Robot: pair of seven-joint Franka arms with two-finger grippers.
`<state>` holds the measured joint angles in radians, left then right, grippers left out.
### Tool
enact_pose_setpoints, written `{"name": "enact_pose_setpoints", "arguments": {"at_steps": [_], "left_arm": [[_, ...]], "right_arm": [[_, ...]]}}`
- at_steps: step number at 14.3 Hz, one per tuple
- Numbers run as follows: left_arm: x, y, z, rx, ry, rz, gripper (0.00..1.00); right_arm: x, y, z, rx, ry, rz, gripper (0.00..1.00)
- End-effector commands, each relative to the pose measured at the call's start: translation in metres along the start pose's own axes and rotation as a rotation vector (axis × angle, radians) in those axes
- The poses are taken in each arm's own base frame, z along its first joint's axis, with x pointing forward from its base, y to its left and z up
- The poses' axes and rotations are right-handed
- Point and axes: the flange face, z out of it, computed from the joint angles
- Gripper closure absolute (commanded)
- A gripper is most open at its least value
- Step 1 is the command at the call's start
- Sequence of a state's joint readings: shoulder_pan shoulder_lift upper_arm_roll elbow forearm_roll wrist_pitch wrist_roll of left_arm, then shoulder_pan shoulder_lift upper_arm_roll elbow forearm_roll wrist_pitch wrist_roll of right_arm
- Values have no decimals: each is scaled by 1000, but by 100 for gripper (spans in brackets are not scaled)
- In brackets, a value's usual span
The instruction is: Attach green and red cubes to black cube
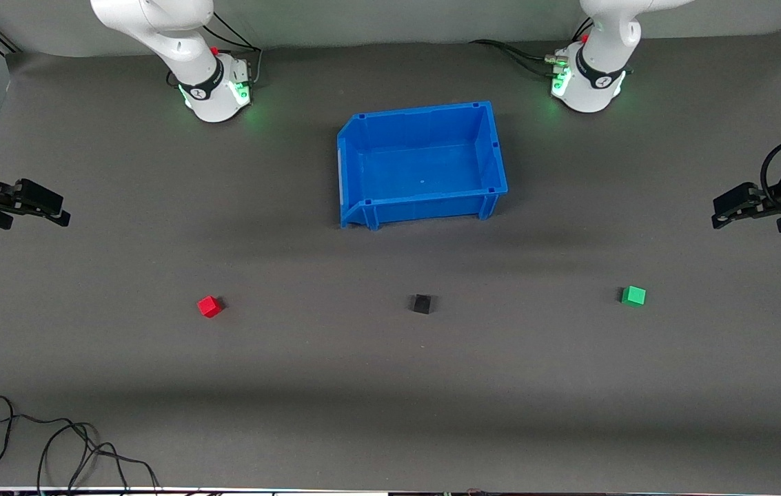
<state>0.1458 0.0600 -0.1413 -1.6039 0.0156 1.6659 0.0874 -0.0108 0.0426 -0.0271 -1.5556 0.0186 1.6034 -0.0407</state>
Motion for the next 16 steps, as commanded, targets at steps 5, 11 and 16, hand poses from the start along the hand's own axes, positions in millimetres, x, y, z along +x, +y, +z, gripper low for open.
{"name": "enact_pose_setpoints", "arguments": {"at_steps": [5, 11, 16], "left_arm": [[-2, 3, 1, 5, 1, -61, 0], [9, -21, 45, 1, -72, -322, 0], [33, -42, 118, 1, -111, -614, 0]], "right_arm": [[1, -5, 2, -8, -20, -28, 0], [8, -8, 0, 9, -11, 21, 0], [34, -15, 2, 94, -25, 691, 0]]}}
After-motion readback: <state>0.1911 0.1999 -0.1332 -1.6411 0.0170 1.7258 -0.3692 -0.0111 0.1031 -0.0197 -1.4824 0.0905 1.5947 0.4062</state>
